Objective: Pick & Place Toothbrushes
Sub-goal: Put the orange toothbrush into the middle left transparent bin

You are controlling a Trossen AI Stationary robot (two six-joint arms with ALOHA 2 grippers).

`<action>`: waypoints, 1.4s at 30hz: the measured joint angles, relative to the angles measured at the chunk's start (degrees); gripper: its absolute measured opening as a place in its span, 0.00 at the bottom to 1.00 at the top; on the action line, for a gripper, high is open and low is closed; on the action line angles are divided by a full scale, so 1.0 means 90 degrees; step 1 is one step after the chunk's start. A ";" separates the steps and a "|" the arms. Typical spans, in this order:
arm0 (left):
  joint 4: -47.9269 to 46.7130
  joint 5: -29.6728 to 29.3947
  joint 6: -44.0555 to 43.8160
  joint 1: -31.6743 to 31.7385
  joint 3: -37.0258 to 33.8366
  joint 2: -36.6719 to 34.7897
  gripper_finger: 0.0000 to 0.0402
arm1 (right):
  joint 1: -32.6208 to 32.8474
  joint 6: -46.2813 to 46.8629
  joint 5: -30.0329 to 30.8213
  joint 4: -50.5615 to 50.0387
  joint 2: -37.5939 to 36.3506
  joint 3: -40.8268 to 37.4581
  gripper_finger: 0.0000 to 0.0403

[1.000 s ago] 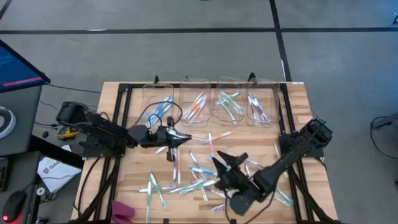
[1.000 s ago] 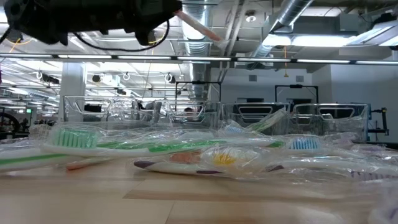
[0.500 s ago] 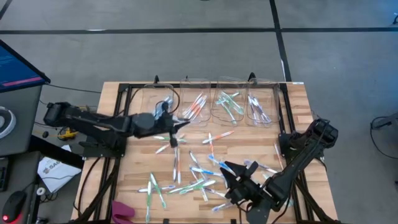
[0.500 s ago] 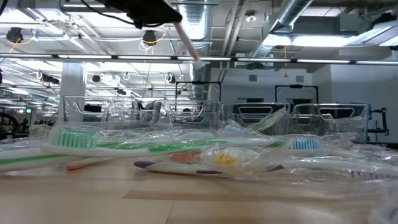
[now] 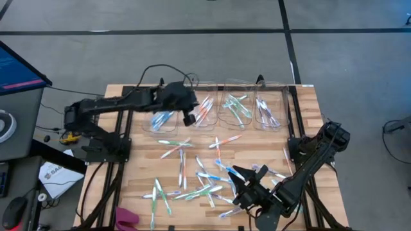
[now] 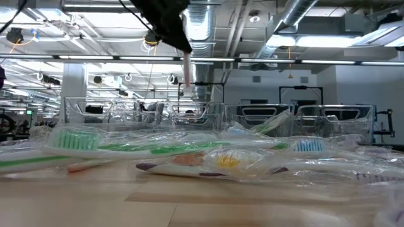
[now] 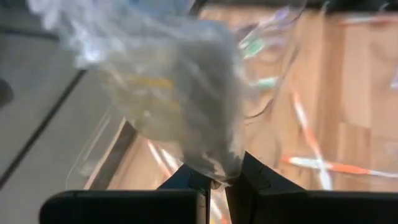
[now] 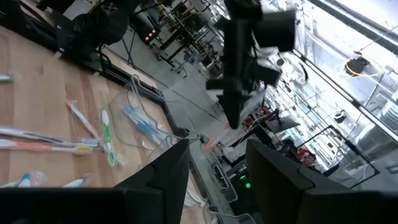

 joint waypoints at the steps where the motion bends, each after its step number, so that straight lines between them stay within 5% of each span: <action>1: -0.0163 0.0054 -0.0009 0.0104 0.0205 0.0194 0.04 | 0.0000 0.0058 -0.0002 -0.0053 0.0000 0.0000 0.38; 8: -0.0811 0.0672 -0.0296 0.0690 0.1201 0.1388 0.04 | 0.0000 0.0144 -0.0002 -0.0136 0.0000 0.0000 0.37; 16: -0.1207 0.0884 -0.0527 0.1112 0.1330 0.2023 0.04 | -0.0022 0.0177 -0.0008 -0.0267 0.0000 0.0000 0.37; 26: -0.1585 0.1538 -0.0985 0.1379 0.1337 0.2164 0.05 | 0.0072 0.0291 -0.0021 -0.0337 0.0000 0.0000 0.37; 42: -0.1473 0.1436 -0.1138 0.1545 0.0839 0.2240 0.08 | 0.0061 0.0593 -0.0022 -0.0461 0.0002 0.0000 0.37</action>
